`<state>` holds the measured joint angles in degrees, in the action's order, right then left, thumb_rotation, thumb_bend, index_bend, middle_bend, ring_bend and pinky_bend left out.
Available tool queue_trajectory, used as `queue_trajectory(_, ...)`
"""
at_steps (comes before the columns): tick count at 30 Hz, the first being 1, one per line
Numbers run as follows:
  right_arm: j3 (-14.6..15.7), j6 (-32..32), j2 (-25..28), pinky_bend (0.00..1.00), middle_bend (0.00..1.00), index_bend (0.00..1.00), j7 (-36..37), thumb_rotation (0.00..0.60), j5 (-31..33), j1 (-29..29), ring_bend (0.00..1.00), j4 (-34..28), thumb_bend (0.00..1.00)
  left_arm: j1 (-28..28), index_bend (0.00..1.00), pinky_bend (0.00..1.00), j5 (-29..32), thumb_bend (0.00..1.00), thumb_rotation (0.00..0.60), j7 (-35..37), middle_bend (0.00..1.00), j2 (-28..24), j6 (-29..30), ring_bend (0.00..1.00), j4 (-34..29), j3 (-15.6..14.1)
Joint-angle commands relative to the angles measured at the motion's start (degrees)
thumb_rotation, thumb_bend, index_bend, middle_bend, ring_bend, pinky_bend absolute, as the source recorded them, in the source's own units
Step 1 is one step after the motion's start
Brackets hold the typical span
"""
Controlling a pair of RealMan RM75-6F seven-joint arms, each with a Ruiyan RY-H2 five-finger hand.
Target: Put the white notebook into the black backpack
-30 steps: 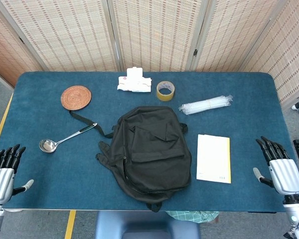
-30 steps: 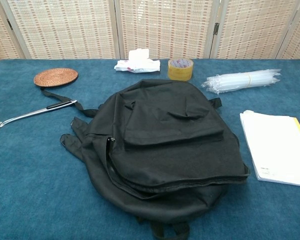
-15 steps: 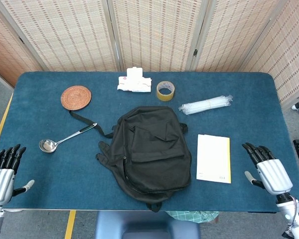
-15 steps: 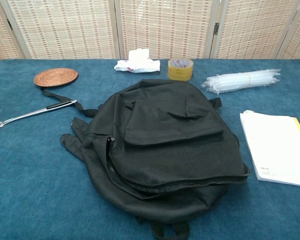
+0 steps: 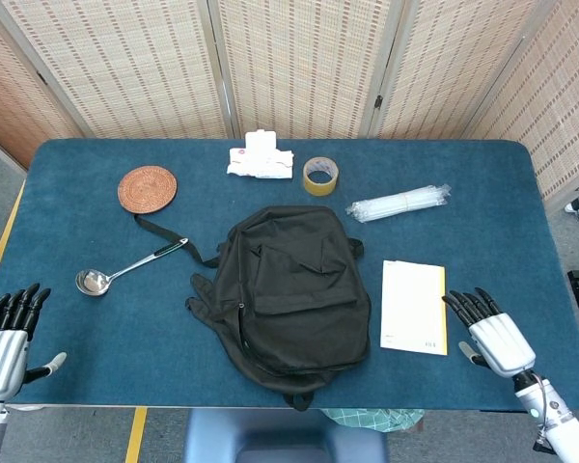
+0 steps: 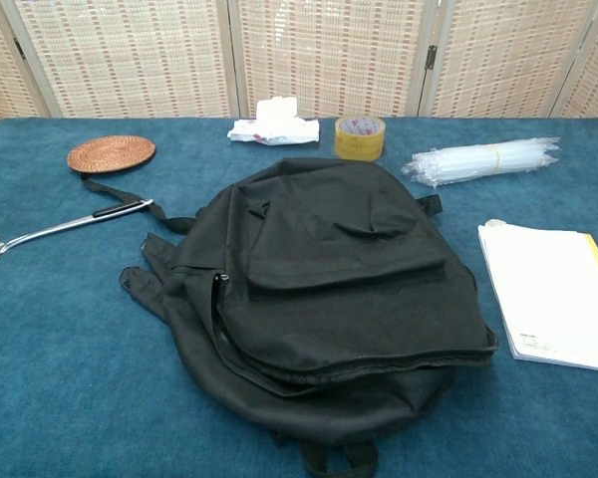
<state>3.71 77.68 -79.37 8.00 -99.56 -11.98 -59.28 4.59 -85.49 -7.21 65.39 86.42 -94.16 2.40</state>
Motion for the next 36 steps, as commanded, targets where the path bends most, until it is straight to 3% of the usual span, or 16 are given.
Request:
queue_trajectory(1, 0.9, 0.0, -4.0, 0.0, 0.05, 0.03, 3.5, 0.6, 0.1, 0.0, 0.05, 5.9, 0.38, 0.0, 0.09, 0.0, 0.1, 0.2, 0.6, 0.1, 0.06, 0.0, -0.1, 0.07, 0.0, 0.0)
queue_trajectory(18, 2.3, -0.2, -13.5, 0.0, 0.03, 0.0, 9.1, 0.6, 0.3, -1.2, 0.03, 21.7, 0.38, 0.1, 0.09, 0.0, 0.8, 0.2, 0.6, 0.2, 0.06, -0.1, -0.9, 0.06, -0.2, 0.0)
queue_trajectory(36, 3.3, 0.8, -16.8, 0.0, 0.03, 0.0, 11.3, 0.6, 0.5, -1.8, 0.03, 27.4, 0.38, 0.0, 0.09, 0.0, 0.9, 0.2, 0.6, -0.1, 0.06, -0.2, -1.1, 0.06, -0.6, -0.2)
